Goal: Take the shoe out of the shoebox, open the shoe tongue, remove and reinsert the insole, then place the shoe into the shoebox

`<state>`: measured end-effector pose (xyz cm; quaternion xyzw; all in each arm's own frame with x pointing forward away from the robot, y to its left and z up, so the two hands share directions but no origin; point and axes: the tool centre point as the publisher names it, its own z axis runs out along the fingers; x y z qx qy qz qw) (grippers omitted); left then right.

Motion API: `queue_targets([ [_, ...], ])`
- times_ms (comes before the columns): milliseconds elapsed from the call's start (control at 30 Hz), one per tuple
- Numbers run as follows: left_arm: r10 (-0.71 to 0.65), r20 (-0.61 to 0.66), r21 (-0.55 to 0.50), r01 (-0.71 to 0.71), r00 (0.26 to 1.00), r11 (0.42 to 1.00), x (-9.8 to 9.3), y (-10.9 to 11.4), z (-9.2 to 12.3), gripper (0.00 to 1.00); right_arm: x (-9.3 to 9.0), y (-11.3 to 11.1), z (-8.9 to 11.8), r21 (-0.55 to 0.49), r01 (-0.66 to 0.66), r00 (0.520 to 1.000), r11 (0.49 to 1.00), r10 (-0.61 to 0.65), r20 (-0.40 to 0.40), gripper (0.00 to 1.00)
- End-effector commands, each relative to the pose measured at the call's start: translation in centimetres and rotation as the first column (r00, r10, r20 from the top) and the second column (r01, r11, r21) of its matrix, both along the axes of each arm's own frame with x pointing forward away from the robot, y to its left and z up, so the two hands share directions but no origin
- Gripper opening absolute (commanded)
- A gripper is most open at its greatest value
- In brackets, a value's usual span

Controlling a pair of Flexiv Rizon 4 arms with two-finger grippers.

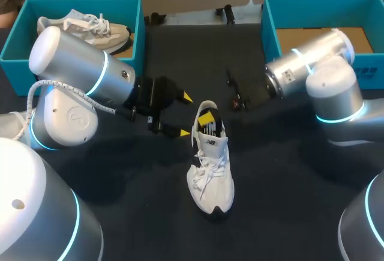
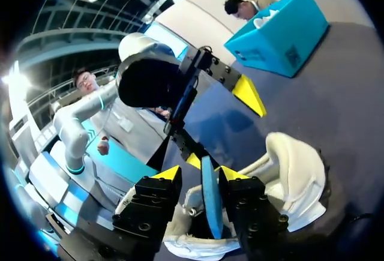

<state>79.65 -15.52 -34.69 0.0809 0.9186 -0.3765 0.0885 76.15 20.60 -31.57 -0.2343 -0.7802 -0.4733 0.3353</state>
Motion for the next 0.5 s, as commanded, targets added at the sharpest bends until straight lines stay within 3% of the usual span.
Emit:
queue_targets([
  [33, 0.001, 0.002, 0.003, -0.001, 1.0, 1.0, -0.1, -0.1, 0.0, 1.0, 0.6, 0.0, 1.2, -0.027, -0.005, 1.0, 1.0, 0.006, 0.023, 0.42],
  [267, 0.001, 0.002, 0.003, -0.001, 1.0, 1.0, -0.1, -0.1, 0.0, 1.0, 2.2, -0.7, 2.5, -0.04, 0.011, 0.996, 0.999, -0.007, 0.085, 0.45],
  [500, 0.001, 0.002, 0.003, -0.001, 1.0, 1.0, -0.1, -0.1, 0.0, 1.0, 2.9, -2.4, 5.0, -0.07, 0.043, 0.987, 0.997, -0.032, 0.156, 0.46],
])
